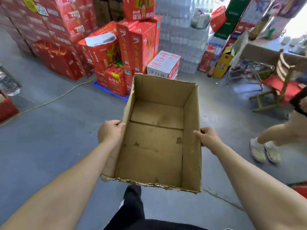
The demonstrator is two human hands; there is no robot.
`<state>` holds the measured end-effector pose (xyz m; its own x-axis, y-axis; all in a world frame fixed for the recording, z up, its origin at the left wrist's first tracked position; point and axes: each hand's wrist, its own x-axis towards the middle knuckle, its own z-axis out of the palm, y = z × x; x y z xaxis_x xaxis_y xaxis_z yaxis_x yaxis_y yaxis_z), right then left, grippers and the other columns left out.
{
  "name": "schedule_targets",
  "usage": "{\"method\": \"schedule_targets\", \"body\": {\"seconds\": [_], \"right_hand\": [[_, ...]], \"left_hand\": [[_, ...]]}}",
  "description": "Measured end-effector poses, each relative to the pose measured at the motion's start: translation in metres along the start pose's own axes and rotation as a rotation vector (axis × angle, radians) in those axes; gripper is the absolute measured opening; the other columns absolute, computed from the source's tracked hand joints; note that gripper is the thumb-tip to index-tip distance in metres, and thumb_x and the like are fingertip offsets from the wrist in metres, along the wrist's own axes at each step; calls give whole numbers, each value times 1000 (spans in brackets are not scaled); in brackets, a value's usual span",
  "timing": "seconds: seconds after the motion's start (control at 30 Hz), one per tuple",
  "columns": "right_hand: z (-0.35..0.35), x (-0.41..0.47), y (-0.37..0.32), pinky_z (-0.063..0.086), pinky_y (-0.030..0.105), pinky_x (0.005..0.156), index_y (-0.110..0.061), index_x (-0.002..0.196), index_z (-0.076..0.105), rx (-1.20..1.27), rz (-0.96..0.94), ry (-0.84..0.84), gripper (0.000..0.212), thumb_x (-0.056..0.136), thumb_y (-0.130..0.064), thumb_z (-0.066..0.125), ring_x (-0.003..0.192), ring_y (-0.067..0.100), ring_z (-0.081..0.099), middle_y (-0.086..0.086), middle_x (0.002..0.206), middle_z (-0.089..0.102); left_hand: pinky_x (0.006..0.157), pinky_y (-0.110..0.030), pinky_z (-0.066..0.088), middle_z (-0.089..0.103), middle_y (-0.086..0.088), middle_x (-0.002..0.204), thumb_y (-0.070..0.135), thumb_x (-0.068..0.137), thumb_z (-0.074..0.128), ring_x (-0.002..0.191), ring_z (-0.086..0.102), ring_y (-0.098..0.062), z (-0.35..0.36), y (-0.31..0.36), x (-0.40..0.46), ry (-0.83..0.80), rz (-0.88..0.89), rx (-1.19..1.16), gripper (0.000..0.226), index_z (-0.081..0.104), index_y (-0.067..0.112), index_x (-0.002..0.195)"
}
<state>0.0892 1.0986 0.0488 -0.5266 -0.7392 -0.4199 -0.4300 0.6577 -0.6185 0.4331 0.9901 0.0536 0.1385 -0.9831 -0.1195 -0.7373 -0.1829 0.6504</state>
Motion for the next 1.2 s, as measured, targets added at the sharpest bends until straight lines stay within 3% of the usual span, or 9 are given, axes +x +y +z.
{"method": "schedule_targets", "body": {"seconds": [0.17,0.37,0.5,0.73,1.2], "right_hand": [[-9,103,-80,59,51,80,-12,83,70,24,15,63,29,91,-38,62,79,30,71,12,82,74],[-28,209,-155,60,44,72,-9,71,69,8,66,139,33,88,-36,64,71,29,71,9,67,70],[-37,287,-183,61,44,73,-10,73,71,10,110,144,34,89,-39,64,70,26,71,9,71,72],[-60,451,-223,60,45,76,-12,75,70,-13,120,128,36,86,-45,63,67,23,70,4,68,71],[-101,657,-294,59,46,77,-15,73,68,-27,187,108,36,88,-46,60,71,24,69,4,70,70]], "left_hand": [[65,-29,44,74,-4,91,39,87,67,88,65,-27,13,53,132,-68,39,-51,22,76,21,97],[77,-32,52,75,0,95,44,82,72,91,66,-24,40,119,271,-124,43,-89,29,75,24,103],[73,-29,48,75,1,96,47,82,70,95,64,-25,72,160,352,-158,60,-64,32,74,26,106],[83,-32,47,72,-6,111,43,83,71,108,61,-29,140,238,477,-146,51,-15,36,73,21,112],[80,-31,45,73,-11,106,36,82,73,98,64,-29,227,357,667,-218,39,35,34,74,14,109]]}}
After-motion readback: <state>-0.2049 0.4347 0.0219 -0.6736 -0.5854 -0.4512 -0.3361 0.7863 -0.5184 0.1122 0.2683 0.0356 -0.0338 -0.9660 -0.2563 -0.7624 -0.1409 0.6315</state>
